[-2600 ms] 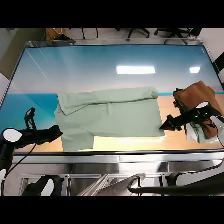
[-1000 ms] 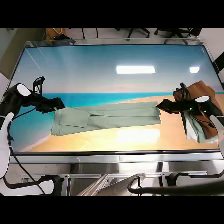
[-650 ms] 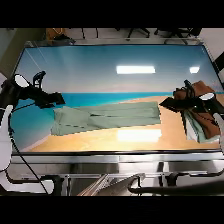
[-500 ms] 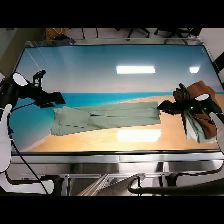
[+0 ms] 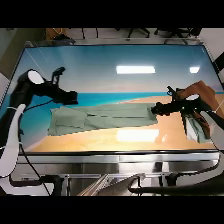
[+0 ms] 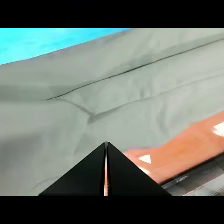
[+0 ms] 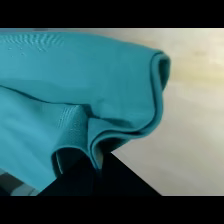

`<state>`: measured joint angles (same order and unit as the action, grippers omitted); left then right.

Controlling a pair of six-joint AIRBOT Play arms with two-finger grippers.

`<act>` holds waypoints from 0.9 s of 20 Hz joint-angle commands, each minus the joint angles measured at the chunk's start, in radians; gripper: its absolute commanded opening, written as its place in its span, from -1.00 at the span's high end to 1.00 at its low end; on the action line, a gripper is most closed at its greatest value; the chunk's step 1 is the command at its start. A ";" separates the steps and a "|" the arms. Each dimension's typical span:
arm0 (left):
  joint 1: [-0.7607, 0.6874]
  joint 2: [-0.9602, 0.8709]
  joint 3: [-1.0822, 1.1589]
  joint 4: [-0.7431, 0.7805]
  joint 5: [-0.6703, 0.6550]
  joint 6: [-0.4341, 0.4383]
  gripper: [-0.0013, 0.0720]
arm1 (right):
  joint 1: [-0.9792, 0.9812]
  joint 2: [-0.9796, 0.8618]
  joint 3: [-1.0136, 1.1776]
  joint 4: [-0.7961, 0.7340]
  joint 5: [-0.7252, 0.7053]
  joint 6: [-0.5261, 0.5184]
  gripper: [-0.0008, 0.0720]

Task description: Fold the shirts.

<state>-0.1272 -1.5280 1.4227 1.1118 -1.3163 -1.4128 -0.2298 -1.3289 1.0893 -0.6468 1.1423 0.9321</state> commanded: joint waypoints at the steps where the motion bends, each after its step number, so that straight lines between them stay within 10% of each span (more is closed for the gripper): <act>1: -0.188 -0.074 0.001 -0.016 0.121 -0.015 0.93 | -0.027 0.055 0.061 0.050 0.145 0.009 0.94; 12: -0.594 -0.557 0.407 -0.219 0.270 -0.062 0.93 | -0.209 0.365 0.223 0.303 0.544 0.109 0.94; 18: -0.528 -0.570 0.667 -0.362 -0.022 -0.061 0.93 | -0.209 0.341 0.216 0.239 0.541 0.143 0.94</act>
<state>-0.6891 -2.1021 1.9732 0.8196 -1.1736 -1.4734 -0.4366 -0.9817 1.3079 -0.3843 1.6745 1.0557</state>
